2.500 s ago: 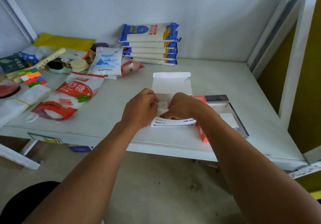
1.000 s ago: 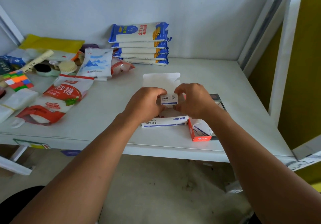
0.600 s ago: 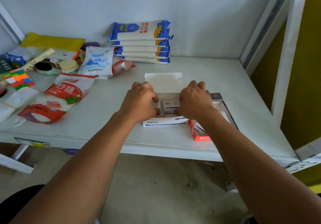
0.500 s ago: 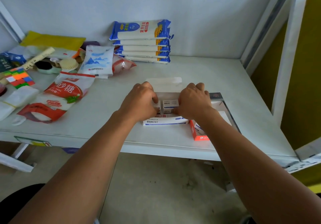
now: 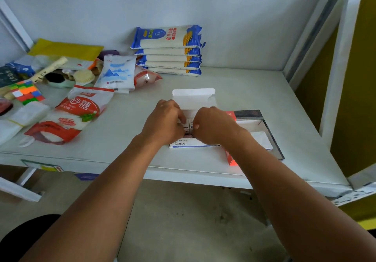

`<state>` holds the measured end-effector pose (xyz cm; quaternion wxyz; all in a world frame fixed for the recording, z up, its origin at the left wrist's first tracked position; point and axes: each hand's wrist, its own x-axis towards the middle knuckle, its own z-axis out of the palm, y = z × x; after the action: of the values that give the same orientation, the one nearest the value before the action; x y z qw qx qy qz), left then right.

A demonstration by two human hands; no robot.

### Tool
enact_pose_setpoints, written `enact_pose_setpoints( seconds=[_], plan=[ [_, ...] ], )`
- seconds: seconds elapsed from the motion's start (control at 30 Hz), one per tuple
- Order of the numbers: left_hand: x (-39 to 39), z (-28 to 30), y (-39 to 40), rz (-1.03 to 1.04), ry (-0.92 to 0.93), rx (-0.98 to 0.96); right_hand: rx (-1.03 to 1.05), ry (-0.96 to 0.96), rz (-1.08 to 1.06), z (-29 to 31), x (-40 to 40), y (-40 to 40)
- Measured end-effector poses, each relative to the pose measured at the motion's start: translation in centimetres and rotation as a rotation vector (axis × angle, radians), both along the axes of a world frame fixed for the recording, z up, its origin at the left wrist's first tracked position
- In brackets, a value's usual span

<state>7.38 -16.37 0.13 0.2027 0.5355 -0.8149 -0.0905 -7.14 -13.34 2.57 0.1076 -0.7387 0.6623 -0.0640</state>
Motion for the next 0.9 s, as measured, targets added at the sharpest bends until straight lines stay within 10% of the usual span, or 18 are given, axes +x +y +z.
enact_pose_setpoints(
  seconds=[0.53, 0.9],
  plan=[
    [0.0, -1.1, 0.2, -0.007, 0.025, -0.044, 0.153, -0.113, 0.076, -1.5, 0.7, -1.0],
    [-3.2, 0.5, 1.2, -0.119, 0.256, 0.185, 0.001, -0.796, -0.218, 0.3, -6.5, 0.9]
  ],
)
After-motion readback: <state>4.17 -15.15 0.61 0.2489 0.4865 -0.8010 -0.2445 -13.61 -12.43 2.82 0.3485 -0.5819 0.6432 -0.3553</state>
